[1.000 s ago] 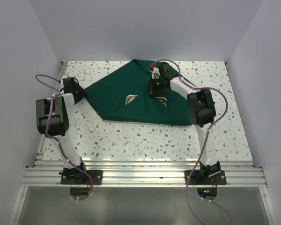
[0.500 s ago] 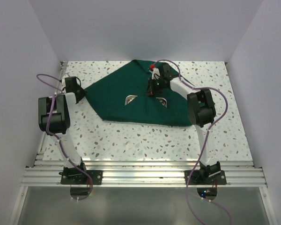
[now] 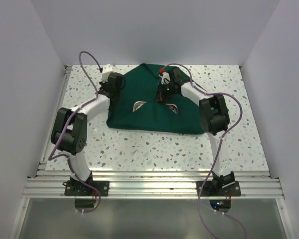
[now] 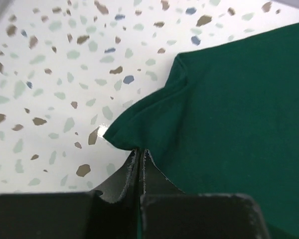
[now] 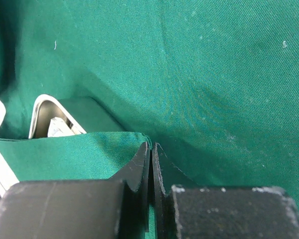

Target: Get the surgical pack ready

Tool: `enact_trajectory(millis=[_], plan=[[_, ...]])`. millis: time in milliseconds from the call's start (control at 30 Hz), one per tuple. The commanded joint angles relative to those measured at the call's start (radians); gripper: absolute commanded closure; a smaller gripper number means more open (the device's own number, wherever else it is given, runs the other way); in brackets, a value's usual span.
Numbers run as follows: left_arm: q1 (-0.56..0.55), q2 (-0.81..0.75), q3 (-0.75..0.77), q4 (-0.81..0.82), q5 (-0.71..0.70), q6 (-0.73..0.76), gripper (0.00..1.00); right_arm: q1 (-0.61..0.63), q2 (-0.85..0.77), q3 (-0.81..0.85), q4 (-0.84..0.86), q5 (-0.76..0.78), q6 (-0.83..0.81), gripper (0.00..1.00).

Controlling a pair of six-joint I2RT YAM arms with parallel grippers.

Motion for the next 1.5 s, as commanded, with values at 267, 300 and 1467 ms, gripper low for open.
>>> enact_trajectory(millis=[267, 300, 1467], plan=[[-0.350, -0.027, 0.245, -0.147, -0.312, 0.096, 1.00, 0.009, 0.040, 0.003, -0.059, -0.029, -0.005, 1.00], [-0.380, -0.023, 0.275, -0.155, -0.295, 0.074, 1.00, 0.008, 0.043, 0.005, -0.060, -0.031, -0.004, 1.00], [-0.407, 0.168, 0.127, 0.651, 0.184, -0.602, 1.00, 0.008, 0.077, -0.002, -0.033, -0.097, 0.010, 1.00]])
